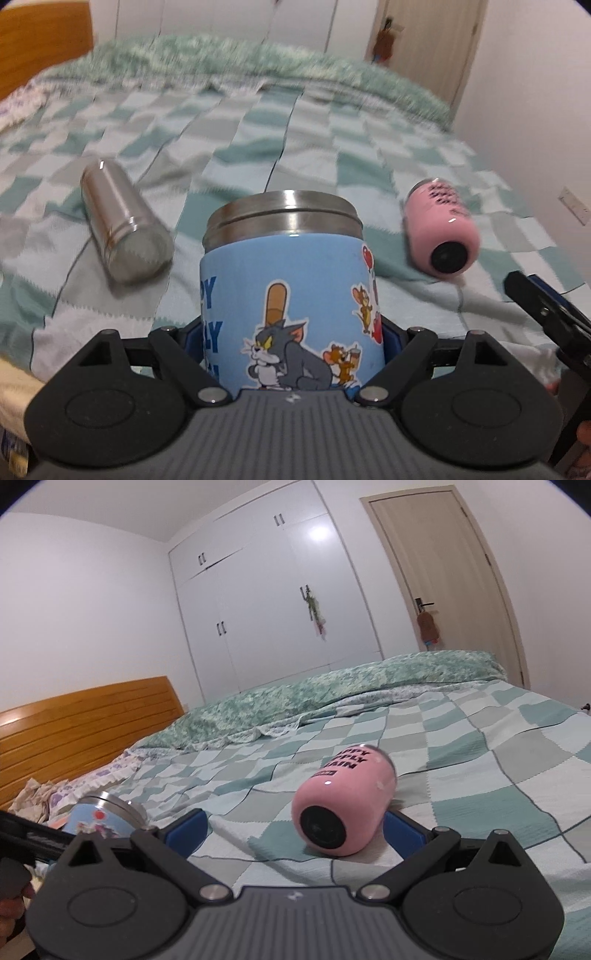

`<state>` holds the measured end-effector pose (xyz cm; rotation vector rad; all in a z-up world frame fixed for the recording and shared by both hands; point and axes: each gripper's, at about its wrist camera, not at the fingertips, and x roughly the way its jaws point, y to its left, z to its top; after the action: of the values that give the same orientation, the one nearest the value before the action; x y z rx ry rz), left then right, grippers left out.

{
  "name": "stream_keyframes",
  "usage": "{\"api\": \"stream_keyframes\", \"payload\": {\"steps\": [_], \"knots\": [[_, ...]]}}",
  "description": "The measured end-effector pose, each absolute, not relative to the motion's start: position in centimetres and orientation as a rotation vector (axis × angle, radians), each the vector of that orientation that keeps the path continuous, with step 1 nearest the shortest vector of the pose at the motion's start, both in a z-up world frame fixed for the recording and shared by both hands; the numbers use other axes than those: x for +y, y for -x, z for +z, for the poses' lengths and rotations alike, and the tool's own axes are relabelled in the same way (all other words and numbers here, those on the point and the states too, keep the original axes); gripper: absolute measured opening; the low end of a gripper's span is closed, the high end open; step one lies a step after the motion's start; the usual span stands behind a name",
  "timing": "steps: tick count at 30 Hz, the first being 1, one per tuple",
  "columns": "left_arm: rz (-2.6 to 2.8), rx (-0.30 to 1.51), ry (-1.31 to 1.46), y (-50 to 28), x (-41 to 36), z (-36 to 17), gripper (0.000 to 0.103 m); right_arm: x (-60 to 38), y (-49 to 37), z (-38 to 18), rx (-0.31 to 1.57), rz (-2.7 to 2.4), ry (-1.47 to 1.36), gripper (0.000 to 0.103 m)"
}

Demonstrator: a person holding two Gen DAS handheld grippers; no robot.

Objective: Flip cup upright
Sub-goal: 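Grasp the light-blue tumbler with the left gripper and rotate it upright, then set the tumbler upright on the bed and open the left gripper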

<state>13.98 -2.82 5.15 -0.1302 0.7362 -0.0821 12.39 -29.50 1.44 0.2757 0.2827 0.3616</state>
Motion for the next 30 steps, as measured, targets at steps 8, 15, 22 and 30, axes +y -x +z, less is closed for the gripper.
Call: {"api": "stream_keyframes", "payload": {"steps": [8,15,22,30], "knots": [[-0.206,0.547,0.099,-13.1,-6.1,6.9,0.086,-31.3,-11.0,1.9,0.18,0.296,-0.31,0.102],[-0.275,0.45,0.081,-15.8,-11.5,5.3,0.087,-33.2,-9.7,2.2,0.105,0.216,-0.319,0.102],[-0.265,0.365,0.047,-17.8,-15.4,2.3,0.087,-35.3,-9.4,2.1,0.08,0.171,-0.363,0.102],[-0.295,0.313,0.01,-16.9,-16.3,1.3,0.086,-35.3,-9.8,1.9,0.085,0.173,-0.375,0.102]]}}
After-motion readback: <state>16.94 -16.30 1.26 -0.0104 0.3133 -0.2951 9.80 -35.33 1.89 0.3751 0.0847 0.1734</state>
